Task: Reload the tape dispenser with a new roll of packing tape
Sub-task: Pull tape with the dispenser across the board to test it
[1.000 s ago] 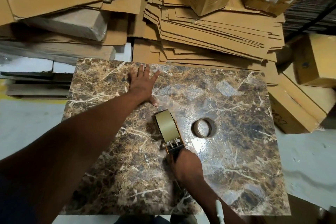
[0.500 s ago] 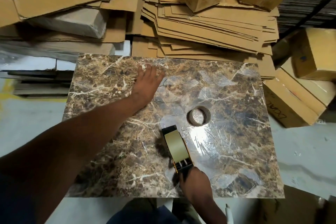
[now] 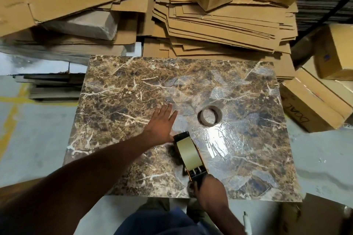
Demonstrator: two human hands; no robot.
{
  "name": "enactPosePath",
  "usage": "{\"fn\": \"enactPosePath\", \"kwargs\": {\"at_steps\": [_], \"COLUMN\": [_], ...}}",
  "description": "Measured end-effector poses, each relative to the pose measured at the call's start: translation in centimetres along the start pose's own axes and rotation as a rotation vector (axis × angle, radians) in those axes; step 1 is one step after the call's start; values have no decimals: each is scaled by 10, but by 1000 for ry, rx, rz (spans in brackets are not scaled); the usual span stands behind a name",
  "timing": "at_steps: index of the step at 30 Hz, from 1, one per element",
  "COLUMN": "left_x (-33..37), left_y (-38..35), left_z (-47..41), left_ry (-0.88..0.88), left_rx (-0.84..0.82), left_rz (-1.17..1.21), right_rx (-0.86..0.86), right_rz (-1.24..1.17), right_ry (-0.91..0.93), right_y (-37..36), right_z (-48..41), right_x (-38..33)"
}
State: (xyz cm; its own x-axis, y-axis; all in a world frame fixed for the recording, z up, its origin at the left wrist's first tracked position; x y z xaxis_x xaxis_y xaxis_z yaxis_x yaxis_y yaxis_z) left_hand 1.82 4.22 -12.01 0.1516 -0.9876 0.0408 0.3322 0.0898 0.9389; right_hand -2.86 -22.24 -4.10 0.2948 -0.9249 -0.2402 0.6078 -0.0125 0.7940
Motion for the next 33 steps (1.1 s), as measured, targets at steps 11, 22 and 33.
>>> {"fn": "enactPosePath", "kwargs": {"at_steps": [11,22,33], "left_x": [0,-5,-7], "left_y": [-12,-9,-9], "left_z": [0,3,7], "left_ry": [-14,8,-7], "left_rx": [-28,-46,24], "left_rz": [-62,30,96], "right_rx": [77,30,-88], "right_rz": [-50,53,229], "right_ry": [37,34,47], "right_y": [-6,21,40], "right_z": [1,-3,-8], "right_x": [7,-15,-40]}}
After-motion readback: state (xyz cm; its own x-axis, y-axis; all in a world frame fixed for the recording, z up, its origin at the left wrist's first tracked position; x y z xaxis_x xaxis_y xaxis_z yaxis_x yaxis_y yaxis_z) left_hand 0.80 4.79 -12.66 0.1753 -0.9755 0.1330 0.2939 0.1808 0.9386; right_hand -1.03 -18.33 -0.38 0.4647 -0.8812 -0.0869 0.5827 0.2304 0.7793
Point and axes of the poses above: each hand's wrist, its own z-axis away from the middle knuckle, its own y-axis out of the back of the hand, x = y × z, the point moved 5 cm from there along -z, towards the middle knuckle, and after that the axes turned 6 degrees about x, right-handed, at the moved point
